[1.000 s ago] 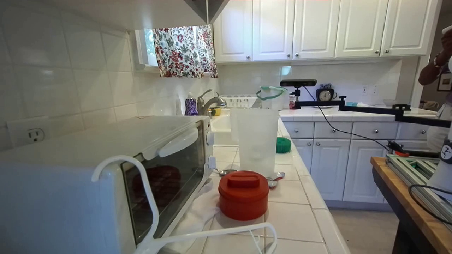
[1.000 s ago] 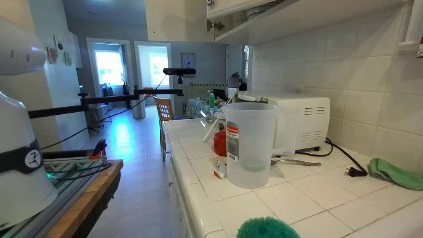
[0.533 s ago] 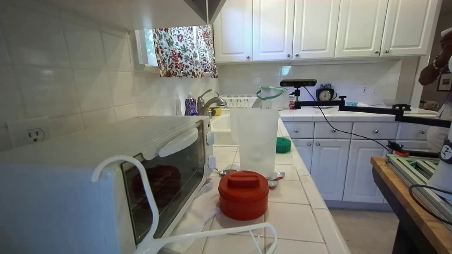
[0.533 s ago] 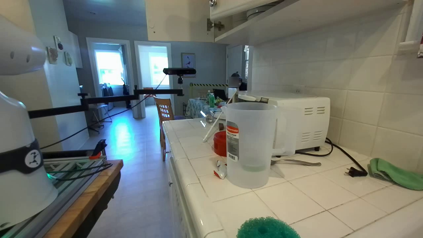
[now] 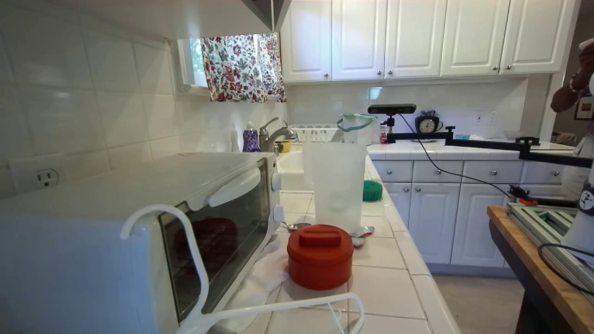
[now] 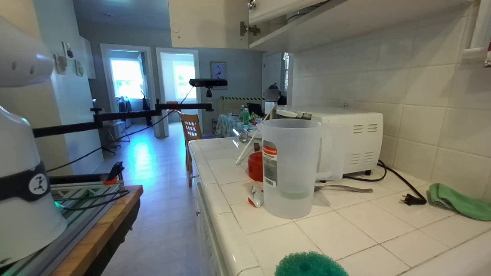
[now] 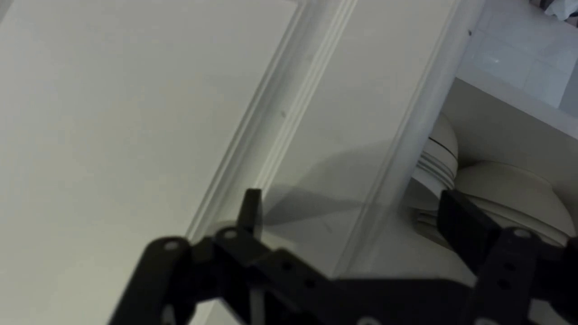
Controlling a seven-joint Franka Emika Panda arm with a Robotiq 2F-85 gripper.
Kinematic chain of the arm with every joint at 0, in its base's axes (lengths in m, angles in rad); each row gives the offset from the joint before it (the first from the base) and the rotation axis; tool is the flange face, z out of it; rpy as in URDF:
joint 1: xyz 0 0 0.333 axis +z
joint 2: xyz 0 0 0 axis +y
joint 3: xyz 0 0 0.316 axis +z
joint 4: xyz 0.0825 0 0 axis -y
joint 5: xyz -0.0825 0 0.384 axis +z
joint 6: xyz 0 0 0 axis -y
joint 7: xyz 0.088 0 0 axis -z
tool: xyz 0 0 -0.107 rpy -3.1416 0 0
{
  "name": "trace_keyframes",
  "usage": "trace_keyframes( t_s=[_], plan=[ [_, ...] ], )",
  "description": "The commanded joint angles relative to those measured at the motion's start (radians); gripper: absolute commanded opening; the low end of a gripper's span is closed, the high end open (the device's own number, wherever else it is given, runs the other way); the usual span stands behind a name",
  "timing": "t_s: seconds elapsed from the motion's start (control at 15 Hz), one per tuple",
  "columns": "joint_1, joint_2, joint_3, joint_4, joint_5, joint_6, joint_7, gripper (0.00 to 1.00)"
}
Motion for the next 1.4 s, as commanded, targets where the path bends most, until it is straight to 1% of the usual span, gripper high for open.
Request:
trace_keyframes(
  t_s=[0.0, 0.47, 0.93, 1.33],
  plan=[
    [0.034, 0.048, -0.023, 0.029, -0.014, 0.011, -0.022, 1.00],
    [0.043, 0.087, -0.032, 0.049, -0.018, 0.039, -0.025, 1.00],
    [0.044, 0.122, -0.037, 0.082, -0.024, 0.040, -0.021, 1.00],
    [0.057, 0.125, -0.038, 0.087, -0.018, 0.025, -0.018, 1.00]
  ],
)
